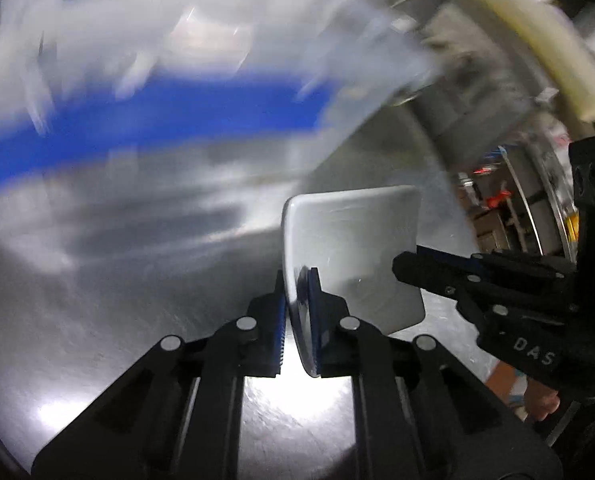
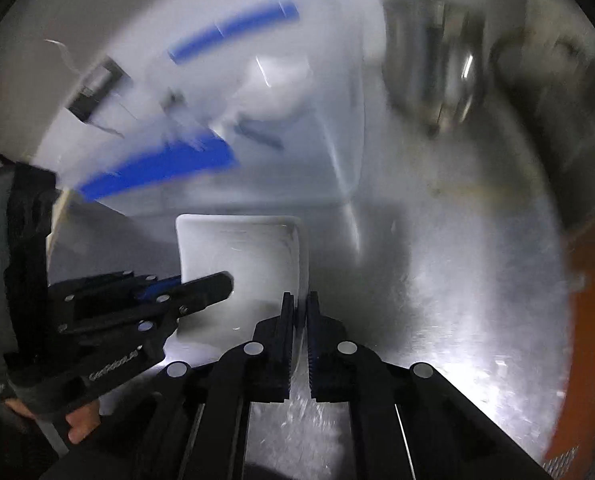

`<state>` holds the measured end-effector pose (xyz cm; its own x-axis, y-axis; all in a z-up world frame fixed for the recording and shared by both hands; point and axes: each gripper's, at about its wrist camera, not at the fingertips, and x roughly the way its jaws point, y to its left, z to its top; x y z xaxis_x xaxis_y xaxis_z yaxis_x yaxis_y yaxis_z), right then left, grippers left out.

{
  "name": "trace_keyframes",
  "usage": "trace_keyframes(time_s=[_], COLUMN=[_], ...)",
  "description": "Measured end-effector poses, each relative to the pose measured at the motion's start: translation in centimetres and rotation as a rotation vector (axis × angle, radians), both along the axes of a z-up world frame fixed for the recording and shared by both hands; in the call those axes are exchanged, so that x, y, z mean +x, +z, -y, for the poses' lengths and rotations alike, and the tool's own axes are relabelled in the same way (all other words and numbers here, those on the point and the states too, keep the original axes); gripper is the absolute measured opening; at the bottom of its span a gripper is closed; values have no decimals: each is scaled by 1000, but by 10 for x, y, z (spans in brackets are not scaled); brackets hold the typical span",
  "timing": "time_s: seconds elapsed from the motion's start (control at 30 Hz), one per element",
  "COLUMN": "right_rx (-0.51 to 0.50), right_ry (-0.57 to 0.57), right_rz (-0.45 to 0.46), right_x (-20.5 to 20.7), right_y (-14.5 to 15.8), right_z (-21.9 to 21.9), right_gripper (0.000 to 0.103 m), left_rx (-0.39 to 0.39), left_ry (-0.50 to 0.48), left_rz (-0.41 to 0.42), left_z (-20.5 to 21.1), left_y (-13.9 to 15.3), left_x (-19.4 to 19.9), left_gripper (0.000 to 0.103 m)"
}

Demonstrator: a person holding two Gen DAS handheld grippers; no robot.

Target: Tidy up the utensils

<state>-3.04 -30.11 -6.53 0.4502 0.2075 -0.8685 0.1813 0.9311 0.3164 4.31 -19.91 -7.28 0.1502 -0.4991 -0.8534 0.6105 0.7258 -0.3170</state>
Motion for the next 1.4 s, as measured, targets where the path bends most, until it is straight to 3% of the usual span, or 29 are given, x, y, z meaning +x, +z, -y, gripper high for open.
trace_keyframes(time_s=[0.17, 0.27, 0.33, 0.43, 0.53, 0.73, 0.87, 0.97, 1.07, 1.17, 1.23, 1.3, 1.37, 1.4], right_rx=[-36, -36, -39, -22, -10, 73, 51, 81, 21, -18, 0, -27, -58, -88], right_ry=[-9, 1, 3, -47, -85, -128, -111, -116, -116, -99, -48, 34, 101, 153], right_rz=[169, 214, 189, 103, -4, -175, -207, -189, -144, -42, 43, 153, 236, 280], right_x=[3, 45, 91, 151, 201, 239, 249, 249, 236, 206, 177, 143, 119, 106], right_y=[74, 99, 102, 83, 48, -9, -25, -23, -1, 37, 67, 99, 119, 128], right_z=[-3, 1, 7, 20, 27, 38, 34, 36, 34, 25, 8, -26, -59, -85], right_gripper=[8, 8, 9, 12, 13, 13, 15, 15, 31, 31, 31, 48, 61, 69], left_rx=[-105, -94, -51, 57, 155, 239, 265, 264, 268, 208, 104, -8, -60, -80], left_ry=[-55, -58, -54, -73, -94, -116, -122, -119, -116, -68, -14, 51, 158, 234], left_rz=[171, 230, 266, 240, 144, 3, 0, 27, 61, 152, 276, 384, 455, 496], left_z=[-13, -9, 2, 32, 52, 63, 68, 74, 73, 55, 18, -33, -83, -110], left_y=[84, 114, 125, 114, 81, 16, -3, -4, 5, 43, 86, 124, 142, 148], left_x=[9, 50, 92, 154, 204, 246, 252, 250, 244, 228, 201, 164, 136, 123], left_gripper=[9, 9, 9, 9, 9, 9, 9, 9, 10, 10, 10, 31, 91, 93])
